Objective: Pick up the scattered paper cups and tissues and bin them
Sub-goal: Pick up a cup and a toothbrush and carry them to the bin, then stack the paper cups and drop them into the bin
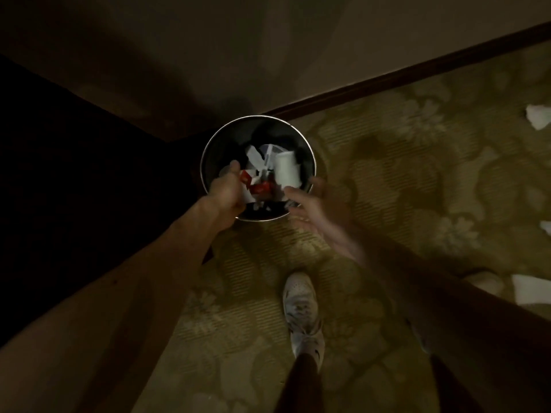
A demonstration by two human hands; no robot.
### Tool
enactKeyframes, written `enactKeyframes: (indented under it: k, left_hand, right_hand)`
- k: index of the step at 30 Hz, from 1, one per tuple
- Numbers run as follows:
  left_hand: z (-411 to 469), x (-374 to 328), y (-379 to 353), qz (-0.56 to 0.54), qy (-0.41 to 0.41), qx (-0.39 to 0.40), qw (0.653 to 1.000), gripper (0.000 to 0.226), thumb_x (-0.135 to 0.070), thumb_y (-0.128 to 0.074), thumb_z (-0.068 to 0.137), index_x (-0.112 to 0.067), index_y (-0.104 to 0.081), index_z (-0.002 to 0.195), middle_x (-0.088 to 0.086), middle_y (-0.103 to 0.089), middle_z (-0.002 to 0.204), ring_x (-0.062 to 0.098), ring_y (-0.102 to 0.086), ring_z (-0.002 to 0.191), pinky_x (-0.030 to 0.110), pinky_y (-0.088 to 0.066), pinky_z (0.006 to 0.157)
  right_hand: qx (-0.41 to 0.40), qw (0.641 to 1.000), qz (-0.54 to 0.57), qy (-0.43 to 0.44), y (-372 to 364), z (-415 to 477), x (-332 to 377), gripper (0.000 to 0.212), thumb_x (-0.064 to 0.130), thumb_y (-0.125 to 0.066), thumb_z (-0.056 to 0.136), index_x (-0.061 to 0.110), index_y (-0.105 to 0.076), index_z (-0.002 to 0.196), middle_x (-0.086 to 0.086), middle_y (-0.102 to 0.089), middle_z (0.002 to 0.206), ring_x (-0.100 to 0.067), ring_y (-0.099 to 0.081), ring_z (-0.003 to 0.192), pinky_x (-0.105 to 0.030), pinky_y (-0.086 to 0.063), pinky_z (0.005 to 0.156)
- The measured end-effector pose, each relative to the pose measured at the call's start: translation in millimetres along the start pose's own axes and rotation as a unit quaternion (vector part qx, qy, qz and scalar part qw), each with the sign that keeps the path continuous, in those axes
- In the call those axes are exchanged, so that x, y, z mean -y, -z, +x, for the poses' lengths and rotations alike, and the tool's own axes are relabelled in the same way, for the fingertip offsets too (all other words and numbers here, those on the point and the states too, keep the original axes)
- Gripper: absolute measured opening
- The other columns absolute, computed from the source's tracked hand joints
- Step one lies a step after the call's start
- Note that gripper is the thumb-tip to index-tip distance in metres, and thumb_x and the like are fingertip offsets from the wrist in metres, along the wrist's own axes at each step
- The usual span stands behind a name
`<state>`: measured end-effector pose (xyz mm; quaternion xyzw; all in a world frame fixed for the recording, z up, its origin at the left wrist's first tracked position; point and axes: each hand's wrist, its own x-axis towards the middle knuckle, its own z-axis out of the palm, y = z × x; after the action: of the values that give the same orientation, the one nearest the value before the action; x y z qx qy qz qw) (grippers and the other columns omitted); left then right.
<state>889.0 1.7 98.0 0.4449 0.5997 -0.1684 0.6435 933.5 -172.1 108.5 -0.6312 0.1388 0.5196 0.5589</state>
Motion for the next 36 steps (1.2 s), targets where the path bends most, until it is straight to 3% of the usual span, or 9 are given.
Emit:
enactKeyframes:
  k: [3,6,10,14,18,21,26,33,36]
  left_hand:
    - [-9,-3,-1,0.059,-0.041,-0.044,0.996,0.044,-0.046,-0.040,0.104,-0.016,-0.053,0.134,0.003,-0.065,0.101,0.011,-0.058,0.077,0.026,-0.047,0.061]
    - [-35,-14,-21,0.204,-0.180,-0.045,0.961,0.031,-0.043,-0.046,0.102,-0.020,-0.066,0.097,0.014,-0.072,0.103,0.017,-0.066,0.076,0.033,-0.055,0.068]
    - [-118,-33,-83,0.427,-0.392,0.016,0.815,0.034,-0.053,-0.050,0.095,-0.034,-0.060,0.069,-0.010,-0.067,0.067,0.000,-0.064,0.066,0.026,-0.047,0.063]
    - [-227,-43,-167,0.520,-0.445,0.096,0.723,0.041,-0.057,-0.049,0.092,-0.030,-0.058,0.063,-0.011,-0.054,0.052,0.006,-0.053,0.053,0.027,-0.042,0.056]
    - [-320,-15,-263,0.569,-0.518,0.157,0.620,0.047,-0.042,-0.053,0.091,-0.027,-0.042,0.048,-0.013,-0.045,0.052,0.005,-0.051,0.057,0.024,-0.032,0.055]
    - [-366,25,-331,0.593,-0.517,0.244,0.567,0.043,-0.036,-0.056,0.094,-0.033,-0.042,0.053,-0.014,-0.045,0.057,0.004,-0.049,0.056,0.016,-0.032,0.051]
    - [-405,117,-427,0.605,-0.519,0.323,0.511,0.046,-0.033,-0.060,0.096,-0.026,-0.038,0.056,-0.004,-0.041,0.049,0.013,-0.043,0.046,0.027,-0.034,0.045]
    - [-396,214,-512,0.633,-0.411,0.402,0.519,0.044,-0.031,-0.058,0.099,-0.033,-0.044,0.057,-0.012,-0.042,0.050,0.004,-0.044,0.050,0.018,-0.032,0.050]
    - [-372,240,-542,0.676,-0.380,0.406,0.483,0.032,-0.036,-0.053,0.100,-0.029,-0.051,0.069,-0.010,-0.051,0.063,0.006,-0.049,0.058,0.021,-0.039,0.056]
  right_hand:
    - [-0.021,1.000,0.010,0.012,25,-17,2,0.032,0.032,-0.070,0.088,0.028,-0.053,0.116,-0.002,-0.067,0.113,-0.020,-0.068,0.101,-0.038,-0.057,0.087]
    - [-0.107,0.991,-0.052,0.067,51,-44,12,0.041,0.033,-0.072,0.085,0.025,-0.052,0.120,0.004,-0.065,0.104,-0.007,-0.067,0.083,-0.017,-0.055,0.064]
    - [-0.234,0.935,-0.179,0.197,100,-118,25,0.043,0.035,-0.071,0.082,0.040,-0.042,0.112,0.011,-0.055,0.081,0.003,-0.057,0.074,-0.007,-0.043,0.057]
    - [-0.276,0.935,-0.140,0.175,157,-209,29,0.024,0.038,-0.069,0.078,0.041,-0.049,0.090,0.015,-0.055,0.075,-0.001,-0.055,0.071,-0.022,-0.047,0.064]
    - [-0.320,0.934,-0.055,0.148,222,-293,10,0.024,0.032,-0.074,0.079,0.037,-0.051,0.075,0.031,-0.058,0.070,0.011,-0.054,0.064,-0.009,-0.040,0.054]
    - [-0.339,0.934,-0.018,0.112,269,-349,-20,0.023,0.031,-0.073,0.083,0.034,-0.051,0.074,0.015,-0.058,0.066,0.008,-0.054,0.062,-0.008,-0.041,0.055]
    - [-0.409,0.908,0.062,0.065,337,-416,-88,0.022,0.031,-0.071,0.086,0.031,-0.053,0.074,0.010,-0.055,0.065,0.002,-0.051,0.056,-0.021,-0.042,0.055]
    - [-0.478,0.859,0.179,-0.024,393,-444,-174,0.016,0.032,-0.070,0.087,0.036,-0.055,0.086,0.009,-0.062,0.076,0.006,-0.058,0.066,-0.007,-0.044,0.053]
    - [-0.469,0.853,0.222,-0.062,415,-435,-206,0.017,0.036,-0.069,0.087,0.029,-0.059,0.099,0.008,-0.062,0.082,0.000,-0.059,0.068,-0.014,-0.045,0.054]
